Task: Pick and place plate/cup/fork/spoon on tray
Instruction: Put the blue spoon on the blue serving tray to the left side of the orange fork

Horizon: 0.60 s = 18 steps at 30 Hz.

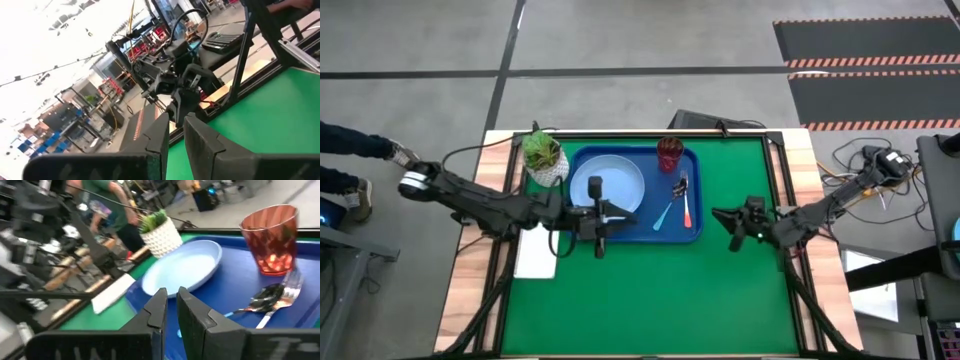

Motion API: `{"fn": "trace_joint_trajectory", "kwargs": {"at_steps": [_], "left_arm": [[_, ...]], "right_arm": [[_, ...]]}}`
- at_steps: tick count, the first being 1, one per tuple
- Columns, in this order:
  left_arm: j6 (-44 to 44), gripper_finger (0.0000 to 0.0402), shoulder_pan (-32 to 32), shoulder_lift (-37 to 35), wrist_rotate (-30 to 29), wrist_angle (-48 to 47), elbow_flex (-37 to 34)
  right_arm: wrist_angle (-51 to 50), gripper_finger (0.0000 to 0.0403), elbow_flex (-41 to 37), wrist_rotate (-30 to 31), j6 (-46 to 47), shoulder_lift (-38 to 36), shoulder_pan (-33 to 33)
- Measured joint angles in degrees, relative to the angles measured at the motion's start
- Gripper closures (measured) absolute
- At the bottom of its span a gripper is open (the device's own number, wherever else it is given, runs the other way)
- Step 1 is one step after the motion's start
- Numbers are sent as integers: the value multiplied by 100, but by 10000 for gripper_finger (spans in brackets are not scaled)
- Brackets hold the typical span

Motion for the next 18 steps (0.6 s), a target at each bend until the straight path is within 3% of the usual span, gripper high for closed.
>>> {"fn": "trace_joint_trajectory", "kwargs": {"at_steps": [5,10,18], "left_arm": [[67,362,18,-82,2,-12,-98],[67,362,24,-82,0,-6,-138],[470,362,24,-123,-116,-22,-311]], "right_arm": [[-1701,372,914,-139,889,567,-454],[-3295,372,1770,-771,1674,1248,-1141],[-3858,376,2491,-2550,1311,2255,-2677]]}}
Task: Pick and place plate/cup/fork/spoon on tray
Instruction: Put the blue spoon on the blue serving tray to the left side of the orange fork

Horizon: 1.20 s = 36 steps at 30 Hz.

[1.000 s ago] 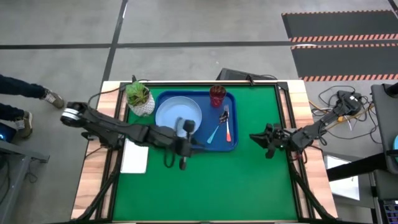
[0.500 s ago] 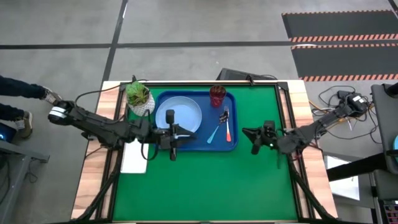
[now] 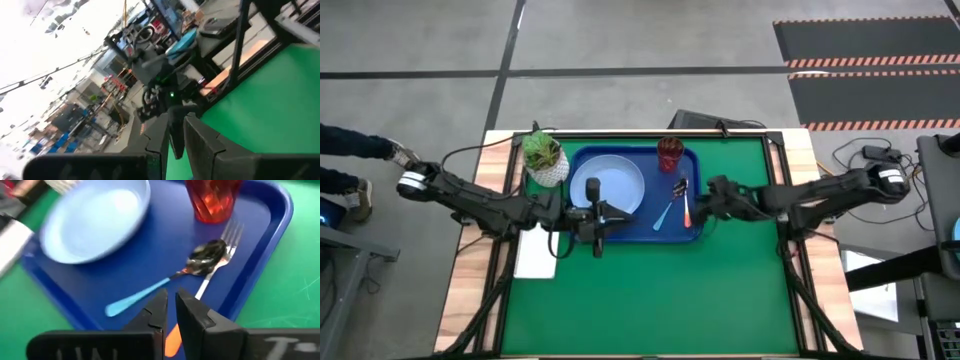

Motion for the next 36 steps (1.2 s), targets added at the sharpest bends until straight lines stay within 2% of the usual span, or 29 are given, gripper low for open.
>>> {"fn": "trace_joint_trajectory", "kwargs": {"at_steps": [6,9,21,26,31,36], "left_arm": [[39,362,11,-2,-469,6,-3],[53,362,13,-2,-644,14,-10],[286,362,13,-3,-956,7,-116],[284,362,13,-3,-1098,1,-157],[284,362,14,-2,-1114,5,-180],[286,362,14,-2,-1120,5,-196]], "right_arm": [[12,393,247,-1155,-579,690,-1130],[12,394,318,-1404,-738,1071,-1491],[-27,394,818,-1389,-1172,2364,-1949],[-339,394,1146,-1349,-1317,2671,-2035],[-844,394,1436,-943,-1361,2846,-2035],[-858,394,1580,-928,-1410,2980,-2035]]}}
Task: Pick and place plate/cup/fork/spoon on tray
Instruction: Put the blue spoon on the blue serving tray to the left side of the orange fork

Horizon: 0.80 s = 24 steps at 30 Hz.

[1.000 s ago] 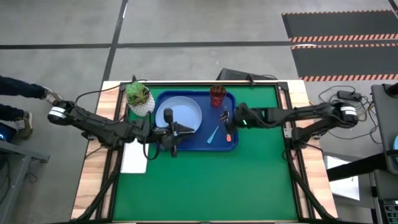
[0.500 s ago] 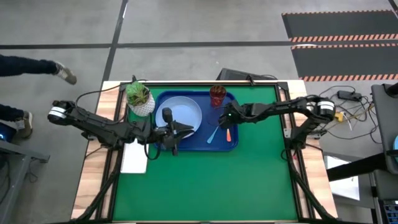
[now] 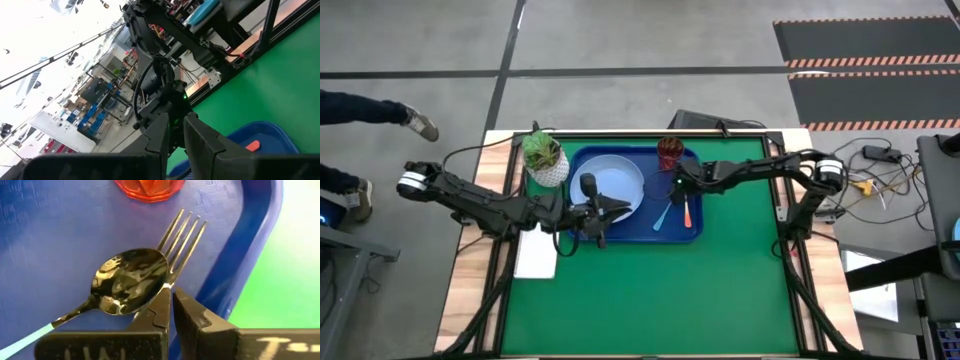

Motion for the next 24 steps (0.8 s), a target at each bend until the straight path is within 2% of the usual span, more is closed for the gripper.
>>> {"fn": "trace_joint_trajectory", "kwargs": {"at_steps": [3,10,24], "left_arm": [[0,362,-1,-4,-2,-4,-23],[2,362,1,-46,-26,-1,-61],[4,362,1,-48,-218,6,-62]], "right_arm": [[110,394,45,4,-6,120,7],[1057,394,89,-7,-317,318,107],[1151,394,181,-53,-483,155,286]]}}
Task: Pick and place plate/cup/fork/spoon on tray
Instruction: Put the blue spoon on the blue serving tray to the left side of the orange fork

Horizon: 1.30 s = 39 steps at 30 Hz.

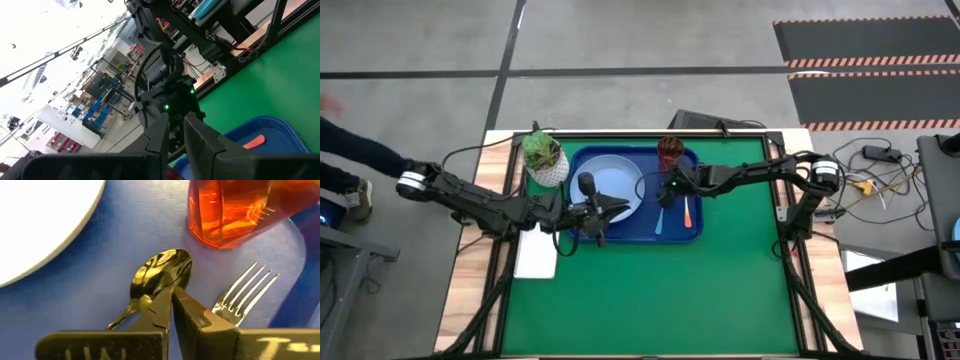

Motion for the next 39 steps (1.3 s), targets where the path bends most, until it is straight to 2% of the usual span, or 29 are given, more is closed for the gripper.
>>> {"fn": "trace_joint_trajectory", "kwargs": {"at_steps": [8,20,32,39], "left_arm": [[0,362,0,0,0,1,-1],[0,362,0,0,-17,0,-5],[0,362,0,0,-18,0,-5],[2,362,0,0,-23,0,-5]], "right_arm": [[14,394,-118,82,96,23,-20],[85,394,-291,517,203,23,-20],[1315,394,-959,522,202,32,-20],[1821,394,-1037,515,181,352,-14]]}}
